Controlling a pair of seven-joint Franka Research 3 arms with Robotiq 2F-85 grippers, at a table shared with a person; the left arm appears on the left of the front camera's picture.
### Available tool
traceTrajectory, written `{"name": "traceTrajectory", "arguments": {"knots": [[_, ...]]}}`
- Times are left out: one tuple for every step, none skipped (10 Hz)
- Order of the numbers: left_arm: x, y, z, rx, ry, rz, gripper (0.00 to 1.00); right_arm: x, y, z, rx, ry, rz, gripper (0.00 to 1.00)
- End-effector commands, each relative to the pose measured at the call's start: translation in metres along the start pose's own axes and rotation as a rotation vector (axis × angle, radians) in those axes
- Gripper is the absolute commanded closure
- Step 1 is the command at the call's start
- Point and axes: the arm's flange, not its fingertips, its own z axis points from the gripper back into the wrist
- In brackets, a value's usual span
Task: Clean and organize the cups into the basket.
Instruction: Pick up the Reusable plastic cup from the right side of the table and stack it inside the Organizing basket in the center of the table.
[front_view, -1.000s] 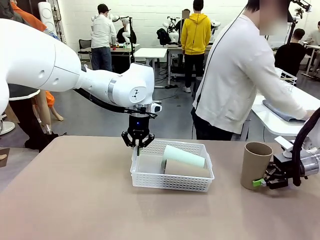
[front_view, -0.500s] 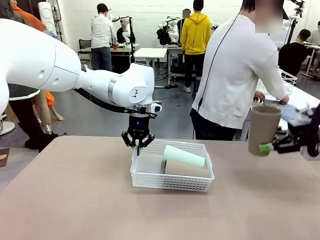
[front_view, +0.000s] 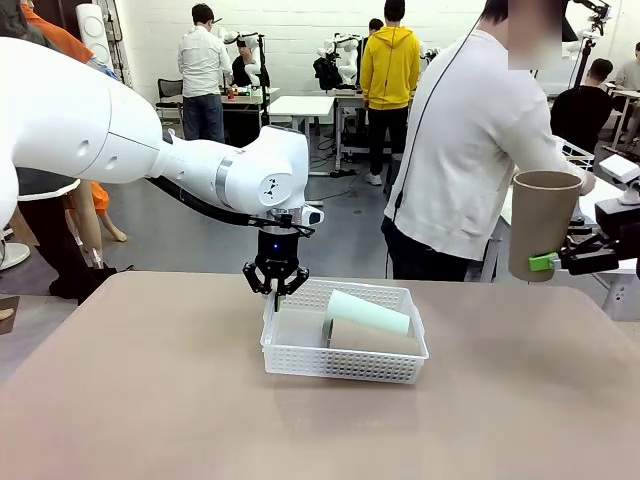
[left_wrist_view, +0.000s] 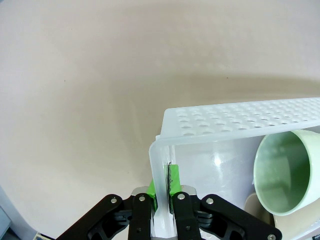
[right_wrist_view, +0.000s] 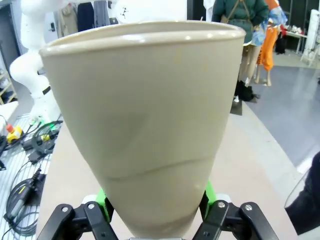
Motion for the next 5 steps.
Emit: {"name": "traceTrajectory", "arguments": {"knots": [[-0.0005,0.0012,0.0011,-0.001,-0.002,0.001,0.97,0.0069,-0.0001,0.0008,0.009,-0.007,0.009,0.25],[-0.0005,0.0012,0.0011,-0.001,-0.002,0.001,0.97,0.0069,-0.0001,0.0008,0.009,-0.007,0.009,0.25],[-0.0005,0.0012,0.0011,-0.001,-0.002,0.001,0.97,0.0069,-0.0001,0.0008,0.009,-0.007,0.009,0.25],[-0.0005,0.0012,0.0011,-0.001,-0.002,0.001,0.97,0.0069,-0.0001,0.0008,0.009,-0.007,0.009,0.25],[-0.0005,0.0012,0.0011,-0.001,-0.002,0.001,0.97,0.0023,-0.0003,0.0008,0.001,-0.001,0.005,0.21]]}}
